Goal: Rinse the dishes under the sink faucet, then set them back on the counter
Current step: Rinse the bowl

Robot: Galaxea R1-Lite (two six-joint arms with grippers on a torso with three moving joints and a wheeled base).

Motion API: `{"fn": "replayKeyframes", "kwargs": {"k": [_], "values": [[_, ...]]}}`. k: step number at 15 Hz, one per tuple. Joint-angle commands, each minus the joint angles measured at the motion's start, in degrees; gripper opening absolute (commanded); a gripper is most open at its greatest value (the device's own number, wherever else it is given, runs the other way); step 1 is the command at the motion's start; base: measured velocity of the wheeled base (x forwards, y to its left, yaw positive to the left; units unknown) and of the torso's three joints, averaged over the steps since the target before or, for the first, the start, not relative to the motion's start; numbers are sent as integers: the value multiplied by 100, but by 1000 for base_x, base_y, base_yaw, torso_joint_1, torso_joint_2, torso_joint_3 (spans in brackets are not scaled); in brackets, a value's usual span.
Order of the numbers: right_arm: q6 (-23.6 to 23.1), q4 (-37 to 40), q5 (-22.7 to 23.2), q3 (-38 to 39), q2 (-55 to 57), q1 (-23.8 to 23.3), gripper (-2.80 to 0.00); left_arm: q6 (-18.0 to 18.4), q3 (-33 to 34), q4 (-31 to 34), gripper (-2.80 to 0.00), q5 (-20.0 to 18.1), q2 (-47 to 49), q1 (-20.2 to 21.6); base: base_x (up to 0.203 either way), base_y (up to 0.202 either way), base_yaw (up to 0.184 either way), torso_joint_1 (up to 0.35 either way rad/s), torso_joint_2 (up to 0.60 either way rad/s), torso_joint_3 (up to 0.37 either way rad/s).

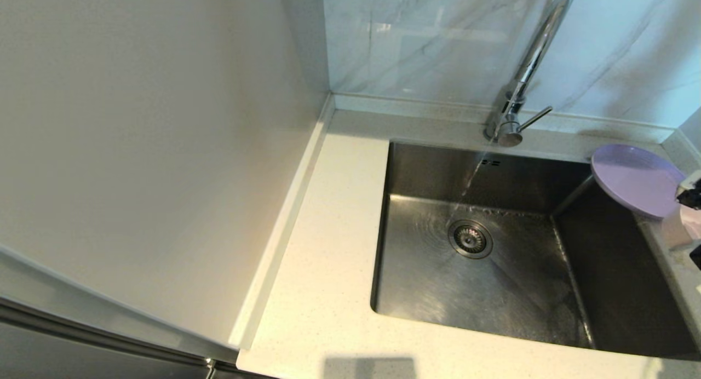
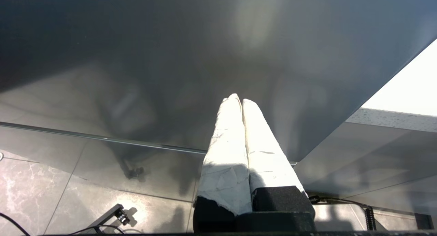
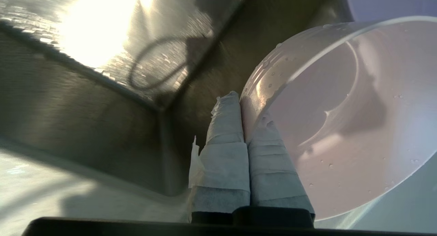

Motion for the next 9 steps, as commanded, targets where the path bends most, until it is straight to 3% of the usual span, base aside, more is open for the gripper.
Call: {"fn": "replayKeyframes", "kwargs": {"k": [1,9], "values": [[-70,105,4,-92,-498,786,-280,-1,0,2,-280,1,0,0,0,0,0,0,0,0],[-1009,130,-90,182,-1015,3580,-280,-1,0,2,-280,1,0,0,0,0,0,0,0,0]]}}
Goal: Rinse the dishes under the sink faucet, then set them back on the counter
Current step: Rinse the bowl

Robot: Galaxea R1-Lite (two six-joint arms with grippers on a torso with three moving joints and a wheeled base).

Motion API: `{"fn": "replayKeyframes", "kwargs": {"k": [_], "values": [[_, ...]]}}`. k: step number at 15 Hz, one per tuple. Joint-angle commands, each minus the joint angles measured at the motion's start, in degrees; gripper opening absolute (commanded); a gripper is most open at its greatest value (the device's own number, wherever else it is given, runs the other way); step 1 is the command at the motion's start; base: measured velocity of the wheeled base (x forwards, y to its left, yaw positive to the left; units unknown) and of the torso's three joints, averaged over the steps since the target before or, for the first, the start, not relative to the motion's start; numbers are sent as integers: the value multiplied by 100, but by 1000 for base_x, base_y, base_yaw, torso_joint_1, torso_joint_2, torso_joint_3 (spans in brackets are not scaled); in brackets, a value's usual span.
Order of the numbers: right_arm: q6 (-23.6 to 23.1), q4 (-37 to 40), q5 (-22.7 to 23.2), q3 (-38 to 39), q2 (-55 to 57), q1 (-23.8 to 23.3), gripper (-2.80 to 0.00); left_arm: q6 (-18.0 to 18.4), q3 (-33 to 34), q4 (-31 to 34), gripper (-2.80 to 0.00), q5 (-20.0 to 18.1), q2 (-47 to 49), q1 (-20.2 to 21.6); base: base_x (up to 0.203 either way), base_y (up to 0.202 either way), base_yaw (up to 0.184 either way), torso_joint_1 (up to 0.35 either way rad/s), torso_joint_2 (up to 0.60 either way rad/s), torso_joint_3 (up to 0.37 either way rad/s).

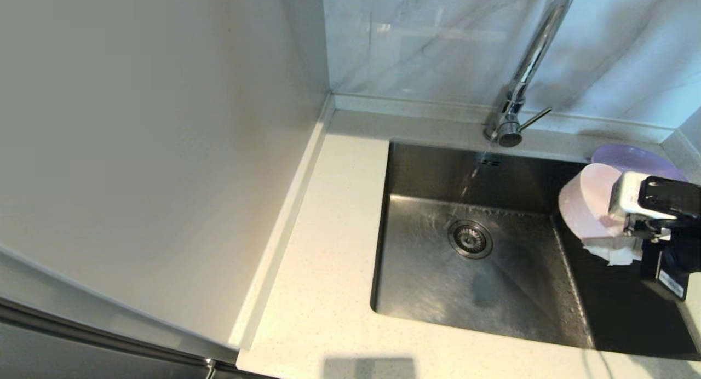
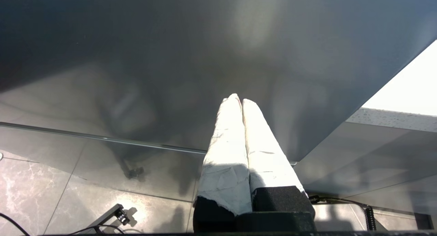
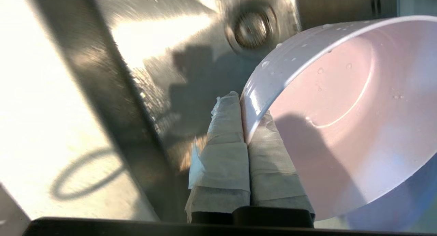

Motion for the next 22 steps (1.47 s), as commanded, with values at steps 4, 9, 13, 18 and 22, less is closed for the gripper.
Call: {"fn": "replayKeyframes", "kwargs": {"k": [4,9,13,18,22], "values": [[-374,-5,-653,-266,387,1330,-280,-2,0,0,-280,3,0,0,0,0,0,0,0,0],[-905,392,-683,-1536,1260,1524,-280,-2,0,0,-280,3,0,0,0,0,0,0,0,0],[-1098,382,-808,-2021,1926,1714,-280,-2,0,0,-280,3,0,0,0,0,0,0,0,0],[-646,236,-1157,-2733,2546,1730,-280,-2,0,0,-280,3,0,0,0,0,0,0,0,0],[278,235,-1562,-3517,2934,1644,-280,-2,0,0,-280,3,0,0,0,0,0,0,0,0]]}}
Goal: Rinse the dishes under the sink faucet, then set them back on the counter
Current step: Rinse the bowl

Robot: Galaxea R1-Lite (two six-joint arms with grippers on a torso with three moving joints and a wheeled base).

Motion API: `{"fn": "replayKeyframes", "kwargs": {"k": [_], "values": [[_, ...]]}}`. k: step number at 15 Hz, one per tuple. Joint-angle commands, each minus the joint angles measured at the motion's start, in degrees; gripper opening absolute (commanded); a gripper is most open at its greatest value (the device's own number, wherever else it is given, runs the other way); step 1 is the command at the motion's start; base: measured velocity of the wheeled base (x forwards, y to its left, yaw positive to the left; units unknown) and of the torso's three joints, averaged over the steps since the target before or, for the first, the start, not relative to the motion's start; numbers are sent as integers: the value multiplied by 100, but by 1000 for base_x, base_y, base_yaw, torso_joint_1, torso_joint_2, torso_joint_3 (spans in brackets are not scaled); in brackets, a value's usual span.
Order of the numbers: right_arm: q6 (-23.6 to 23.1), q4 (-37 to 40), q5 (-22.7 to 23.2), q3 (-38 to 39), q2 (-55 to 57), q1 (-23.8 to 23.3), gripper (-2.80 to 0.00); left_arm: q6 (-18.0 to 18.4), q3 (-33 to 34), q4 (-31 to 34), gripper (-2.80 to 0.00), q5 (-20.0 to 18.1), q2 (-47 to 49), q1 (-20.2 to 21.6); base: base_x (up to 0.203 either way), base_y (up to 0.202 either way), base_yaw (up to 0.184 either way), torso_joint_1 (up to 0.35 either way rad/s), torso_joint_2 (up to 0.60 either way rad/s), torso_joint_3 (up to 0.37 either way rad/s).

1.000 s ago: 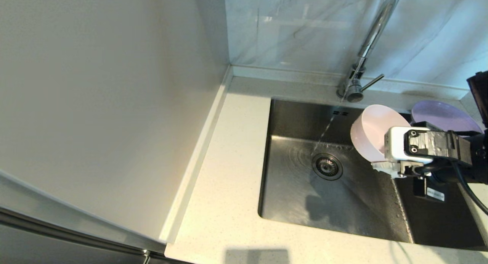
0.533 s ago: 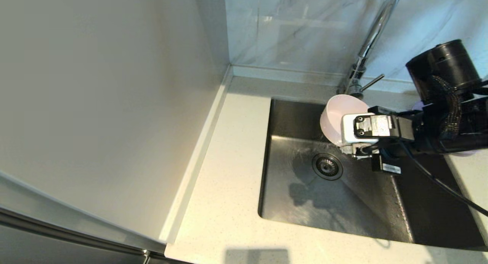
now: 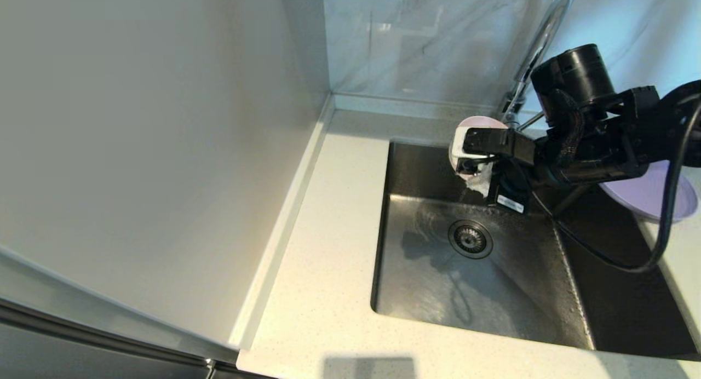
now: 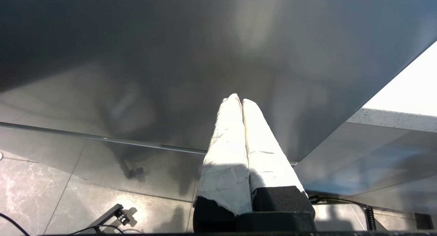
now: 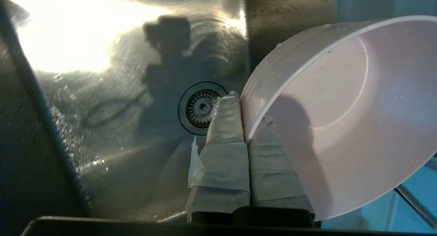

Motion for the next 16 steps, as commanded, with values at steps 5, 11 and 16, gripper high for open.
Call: {"fn": "replayKeyframes", "kwargs": {"k": [5,11,16], "values": [[218,-144,-201,-328,278,-512,-280,-1,0,2,-280,-2,0,0,0,0,0,0,0,0],[220,-146,-181,43,-79,-770,-280,-1,0,2,-280,-2,0,0,0,0,0,0,0,0],[258,-146,-136,696,-634,-983,-280,-1,0,2,-280,-2,0,0,0,0,0,0,0,0]]}}
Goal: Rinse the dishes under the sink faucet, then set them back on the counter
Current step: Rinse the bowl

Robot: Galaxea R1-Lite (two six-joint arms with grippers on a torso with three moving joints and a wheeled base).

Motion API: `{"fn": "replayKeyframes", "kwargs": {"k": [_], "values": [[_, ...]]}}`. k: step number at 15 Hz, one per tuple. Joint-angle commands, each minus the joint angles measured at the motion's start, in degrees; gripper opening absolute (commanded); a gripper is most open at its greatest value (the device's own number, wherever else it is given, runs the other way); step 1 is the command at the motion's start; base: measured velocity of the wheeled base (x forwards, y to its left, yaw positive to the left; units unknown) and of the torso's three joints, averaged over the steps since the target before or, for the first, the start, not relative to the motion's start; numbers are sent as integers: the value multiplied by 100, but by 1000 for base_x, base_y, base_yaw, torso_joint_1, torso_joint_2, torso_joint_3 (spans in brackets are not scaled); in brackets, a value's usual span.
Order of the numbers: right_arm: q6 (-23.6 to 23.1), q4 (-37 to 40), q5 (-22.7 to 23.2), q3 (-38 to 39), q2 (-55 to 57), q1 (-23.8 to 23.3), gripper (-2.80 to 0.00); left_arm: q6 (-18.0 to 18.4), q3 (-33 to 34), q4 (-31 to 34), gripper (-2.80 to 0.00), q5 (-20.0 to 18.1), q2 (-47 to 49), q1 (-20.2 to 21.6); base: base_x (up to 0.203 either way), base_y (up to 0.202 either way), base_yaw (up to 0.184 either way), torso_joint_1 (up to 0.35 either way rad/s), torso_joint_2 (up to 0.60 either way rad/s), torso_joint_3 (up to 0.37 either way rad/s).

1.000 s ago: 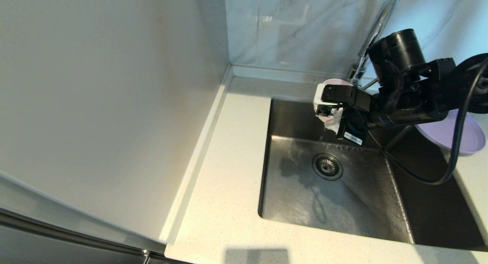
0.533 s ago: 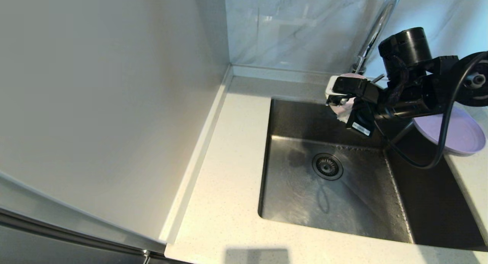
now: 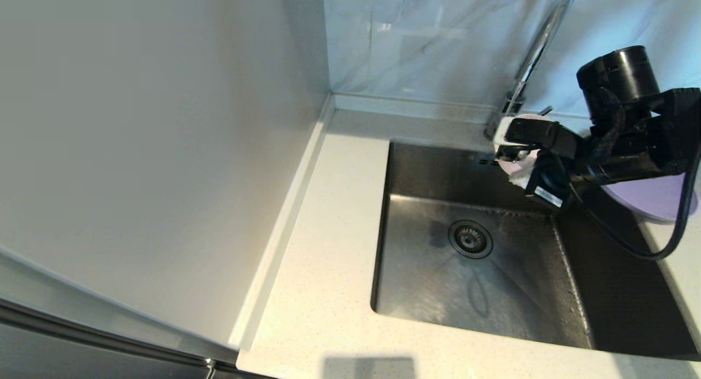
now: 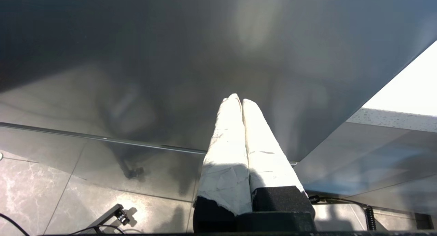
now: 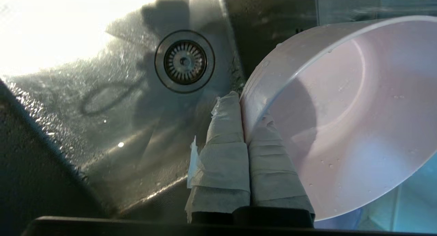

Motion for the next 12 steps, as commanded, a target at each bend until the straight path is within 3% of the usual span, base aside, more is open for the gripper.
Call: {"fn": "replayKeyframes", "kwargs": {"k": [1,3,6,9,12], "values": [[54,16,163,381,-462,-151,-280,-4,0,2,-280,1,0,2,0,0,0,0,0,0],[715,65,586,670,-747,-302,-280,-4,0,2,-280,1,0,2,0,0,0,0,0,0],[2649,288,1386,631,-1000,-381,-280,-4,0,2,-280,1,0,2,0,0,0,0,0,0],[4905,335,2094,527,-1097,-418,-280,-4,0,2,-280,1,0,2,0,0,0,0,0,0],[7467,302,3262,374,-1140,-460,-280,-4,0,2,-280,1,0,2,0,0,0,0,0,0]]}}
